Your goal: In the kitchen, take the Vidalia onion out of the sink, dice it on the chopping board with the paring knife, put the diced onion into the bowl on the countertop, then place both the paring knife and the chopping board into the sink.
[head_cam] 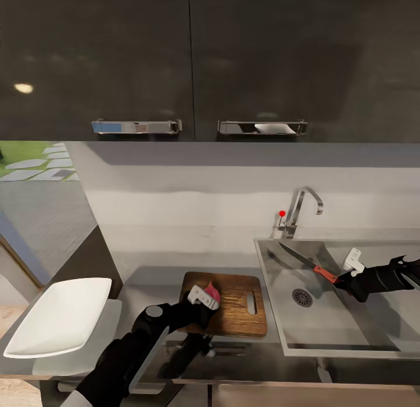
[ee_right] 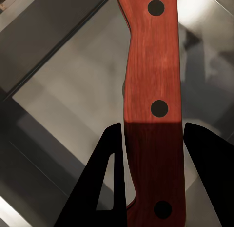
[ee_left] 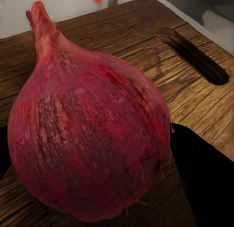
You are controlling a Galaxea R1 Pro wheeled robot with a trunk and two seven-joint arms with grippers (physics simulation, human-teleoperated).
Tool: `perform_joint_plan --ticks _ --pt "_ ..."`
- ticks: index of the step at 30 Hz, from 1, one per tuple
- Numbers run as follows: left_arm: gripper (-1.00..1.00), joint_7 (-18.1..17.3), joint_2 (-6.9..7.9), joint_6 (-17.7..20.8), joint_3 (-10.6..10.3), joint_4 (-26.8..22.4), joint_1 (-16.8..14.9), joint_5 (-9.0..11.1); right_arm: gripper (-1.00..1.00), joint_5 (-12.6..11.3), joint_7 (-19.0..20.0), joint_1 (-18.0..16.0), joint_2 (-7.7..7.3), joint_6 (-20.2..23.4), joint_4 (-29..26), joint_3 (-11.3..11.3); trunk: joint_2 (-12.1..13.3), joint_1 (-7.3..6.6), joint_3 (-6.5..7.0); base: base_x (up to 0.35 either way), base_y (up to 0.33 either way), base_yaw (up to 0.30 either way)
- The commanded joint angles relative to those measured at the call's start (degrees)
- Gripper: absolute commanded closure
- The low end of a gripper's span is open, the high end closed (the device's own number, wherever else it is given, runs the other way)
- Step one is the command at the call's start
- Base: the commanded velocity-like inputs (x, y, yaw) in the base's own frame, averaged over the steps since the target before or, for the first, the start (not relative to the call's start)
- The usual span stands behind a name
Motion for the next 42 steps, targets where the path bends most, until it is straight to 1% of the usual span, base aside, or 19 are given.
perform_joint_plan --ticks 1,5,14,19,20,28,30,33,42 --pt "1.0 0.26 -0.19 0.49 0.14 -0.02 -0.04 0.37 1.0 -0.42 -0.1 -0.14 -0.06 0.35 -0.02 0.2 -0.13 0.04 -0.13 0.0 0.0 0.0" --pt "1.0 1.93 -0.91 0.5 0.53 0.92 -0.04 0.37 1.0 -0.42 -0.08 -0.14 -0.06 0.32 -0.02 0.2 -0.13 0.04 -0.13 0.0 0.0 0.0" --pt "1.0 2.58 -1.16 0.49 1.55 1.2 -0.05 0.37 1.0 -0.42 -0.08 -0.14 -0.06 0.33 -0.02 0.2 -0.13 0.04 -0.13 0.0 0.0 0.0" --pt "1.0 2.6 -1.17 0.5 2.9 1.23 -0.06 0.37 1.0 -0.42 -0.07 -0.14 -0.06 0.34 -0.02 0.2 -0.13 0.04 -0.13 0.0 0.0 0.0" --pt "1.0 2.67 -1.18 0.5 3.37 1.38 -0.64 0.37 1.0 -0.42 -0.07 -0.14 -0.06 0.34 -0.02 0.2 -0.13 0.04 -0.13 0.0 0.0 0.0" --pt "1.0 2.77 -1.54 0.58 3.53 1.86 -1.42 0.38 1.0 -0.42 -0.08 -0.14 -0.06 0.35 -0.02 0.2 -0.13 0.04 -0.13 0.0 0.0 0.0" --pt "1.0 2.78 -2.06 0.59 3.54 1.92 -1.46 0.41 1.0 -0.42 -0.07 -0.14 -0.06 0.33 -0.02 0.2 -0.13 0.04 -0.13 0.0 0.0 0.0" --pt "1.0 2.78 -2.41 0.59 3.54 2.31 -1.47 0.44 1.0 -0.42 -0.07 -0.14 -0.06 0.35 -0.02 0.2 -0.13 0.04 -0.13 0.0 0.0 0.0" --pt "1.0 2.78 -2.69 0.59 3.54 3.59 -1.76 0.42 1.0 -0.42 -0.07 -0.14 -0.06 0.35 -0.02 0.2 -0.13 0.04 -0.13 0.0 0.0 0.0"
